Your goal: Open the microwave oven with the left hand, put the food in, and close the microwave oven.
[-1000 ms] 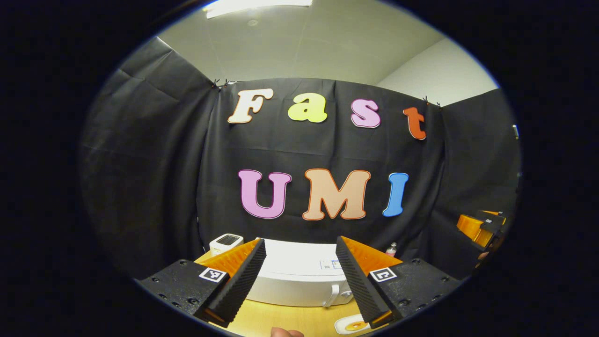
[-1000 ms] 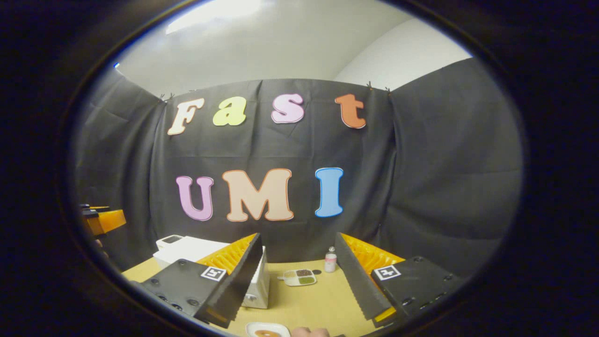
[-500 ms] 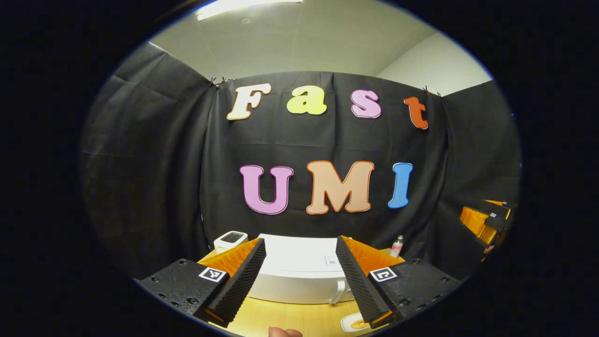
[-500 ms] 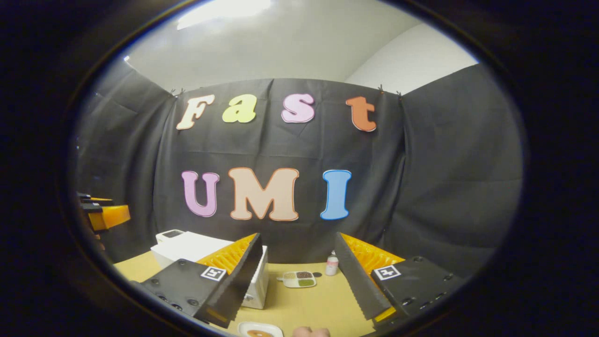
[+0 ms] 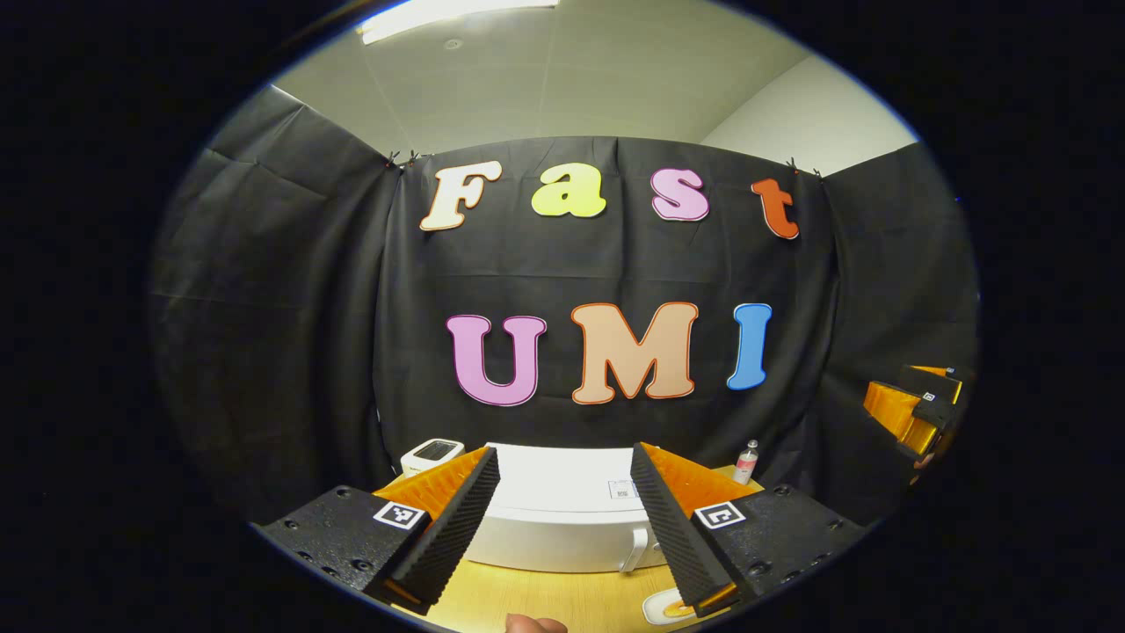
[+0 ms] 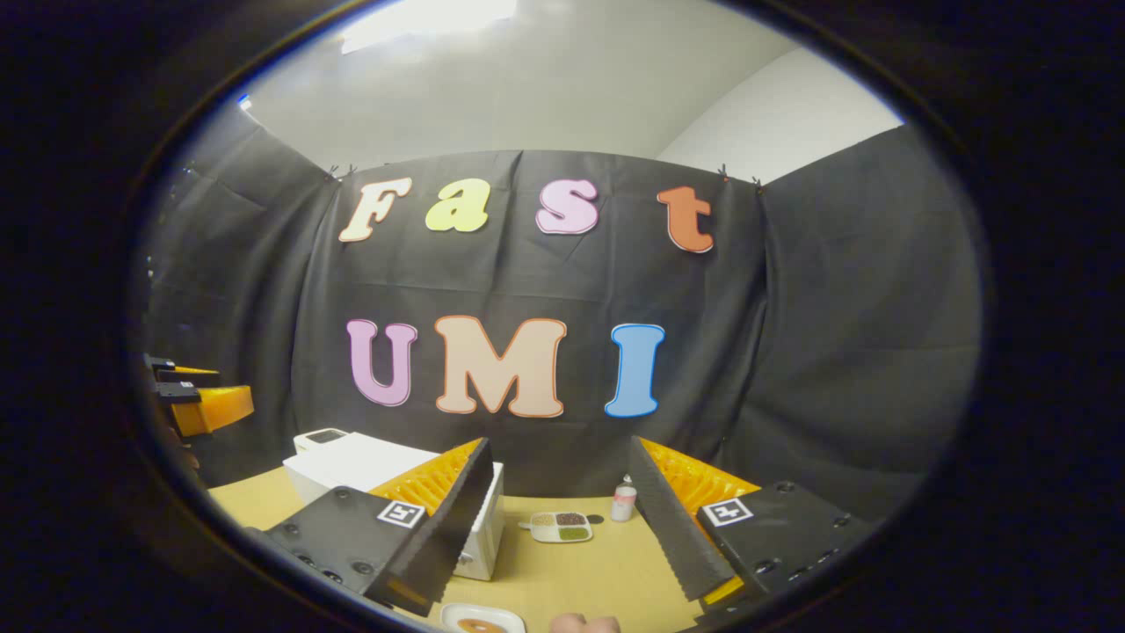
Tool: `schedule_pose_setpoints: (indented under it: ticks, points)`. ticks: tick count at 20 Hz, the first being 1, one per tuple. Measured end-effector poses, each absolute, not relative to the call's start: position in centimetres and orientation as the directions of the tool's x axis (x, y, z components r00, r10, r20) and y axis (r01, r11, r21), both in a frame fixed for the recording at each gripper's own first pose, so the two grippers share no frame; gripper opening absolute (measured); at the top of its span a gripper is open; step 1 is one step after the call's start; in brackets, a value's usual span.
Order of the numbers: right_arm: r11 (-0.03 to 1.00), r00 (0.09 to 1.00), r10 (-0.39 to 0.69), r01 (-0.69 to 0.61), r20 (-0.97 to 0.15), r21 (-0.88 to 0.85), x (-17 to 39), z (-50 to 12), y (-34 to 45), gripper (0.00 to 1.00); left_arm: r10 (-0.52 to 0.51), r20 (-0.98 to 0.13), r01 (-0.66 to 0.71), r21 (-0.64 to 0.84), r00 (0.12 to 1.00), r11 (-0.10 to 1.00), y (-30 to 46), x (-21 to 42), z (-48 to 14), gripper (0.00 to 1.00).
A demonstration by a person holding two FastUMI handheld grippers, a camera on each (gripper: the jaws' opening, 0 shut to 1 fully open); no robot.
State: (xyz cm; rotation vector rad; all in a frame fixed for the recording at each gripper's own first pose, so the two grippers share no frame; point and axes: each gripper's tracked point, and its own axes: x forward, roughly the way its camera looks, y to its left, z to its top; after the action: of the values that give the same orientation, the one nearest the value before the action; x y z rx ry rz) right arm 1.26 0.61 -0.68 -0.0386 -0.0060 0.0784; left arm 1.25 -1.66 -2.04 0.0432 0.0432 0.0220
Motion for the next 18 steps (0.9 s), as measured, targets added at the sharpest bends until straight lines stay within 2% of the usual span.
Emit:
schedule_pose_setpoints:
  ticks: [8,10,13,15,18]
  points:
    - [0.998,0.998,0.056,-0.056,-0.005,-0.041,0.5,-0.7,-1.0,0.98,-0.007,-0.074,0.012,0.061,0.997,0.998,-3.2,2.7,-5.6,0.96]
    - [0.998,0.999,0.049,-0.049,-0.009,-0.042,0.4,-0.7,-1.4,0.98,-0.027,-0.077,0.032,0.063,0.997,0.997,-4.2,3.5,-7.3,0.93]
    - [0.998,0.999,0.043,-0.043,-0.002,-0.05,0.1,-0.3,-1.9,0.96,-0.072,-0.071,0.079,0.102,0.995,0.992,-5.8,5.1,-11.2,0.96]
    - [0.997,0.999,0.037,-0.037,-0.002,-0.068,-0.3,-0.1,-2.5,0.98,-0.096,-0.127,0.112,0.127,0.987,0.985,-6.9,5.6,-15.4,0.94]
    - [0.995,1.0,0.022,-0.021,0.007,-0.094,-0.9,0.3,-3.4,0.96,-0.123,-0.226,0.156,0.133,0.966,0.979,-8.3,6.6,-21.9,0.98]
